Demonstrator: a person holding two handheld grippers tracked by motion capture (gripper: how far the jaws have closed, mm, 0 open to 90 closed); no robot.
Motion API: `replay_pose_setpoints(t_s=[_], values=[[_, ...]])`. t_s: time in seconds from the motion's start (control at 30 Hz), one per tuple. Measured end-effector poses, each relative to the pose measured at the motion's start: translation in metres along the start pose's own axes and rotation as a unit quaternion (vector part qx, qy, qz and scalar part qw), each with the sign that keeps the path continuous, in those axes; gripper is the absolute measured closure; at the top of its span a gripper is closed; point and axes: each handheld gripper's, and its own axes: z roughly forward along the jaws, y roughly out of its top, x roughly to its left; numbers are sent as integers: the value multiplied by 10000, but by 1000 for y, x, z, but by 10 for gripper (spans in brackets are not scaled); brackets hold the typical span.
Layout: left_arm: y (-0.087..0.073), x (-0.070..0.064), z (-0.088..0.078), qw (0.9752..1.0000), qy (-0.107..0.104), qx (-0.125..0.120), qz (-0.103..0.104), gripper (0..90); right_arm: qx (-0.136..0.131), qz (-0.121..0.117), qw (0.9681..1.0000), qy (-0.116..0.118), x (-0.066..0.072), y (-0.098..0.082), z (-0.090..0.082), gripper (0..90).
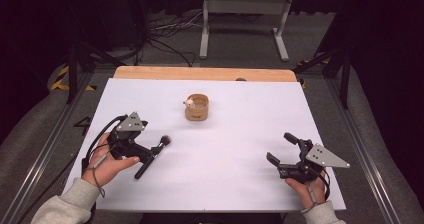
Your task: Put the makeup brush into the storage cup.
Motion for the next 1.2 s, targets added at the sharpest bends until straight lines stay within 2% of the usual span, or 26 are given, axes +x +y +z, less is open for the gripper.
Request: replay_pose_setpoints(t_s=[0.17, 0.27, 0.4, 0.57, 0.87, 0.93, 0.97, 1.0, 1.2], values=[[3, 5, 2, 9988, -411, 181, 174, 34, -14, 13, 10000, 1, -1, 0, -1, 84], [5, 7, 2, 9974, -527, 334, 368, 35, -6, 8, 10000, 10, -1, 0, -1, 84], [8, 11, 1, 9959, -621, 423, 496, 37, 2, 6, 10000, 12, -1, -1, -1, 84], [11, 14, 1, 9933, -664, 675, 667, 38, 10, 14, 10000, 12, 0, -1, -1, 84], [15, 16, 5, 9899, -731, 942, 762, 42, 39, 32, 10000, -11, 0, -1, -1, 80], [16, 16, 6, 9885, -744, 1045, 804, 43, 37, 23, 10000, -1, 0, -2, -1, 80], [17, 16, 7, 9868, -766, 1148, 849, 44, 41, 19, 10000, -2, 0, -2, -1, 80], [17, 16, 7, 9868, -766, 1148, 849, 44, 49, 30, 10000, -5, 0, -2, -1, 79], [22, 14, 11, 9824, -753, 1466, 883, 45, 57, 21, 10000, -16, 0, -2, -1, 78]])
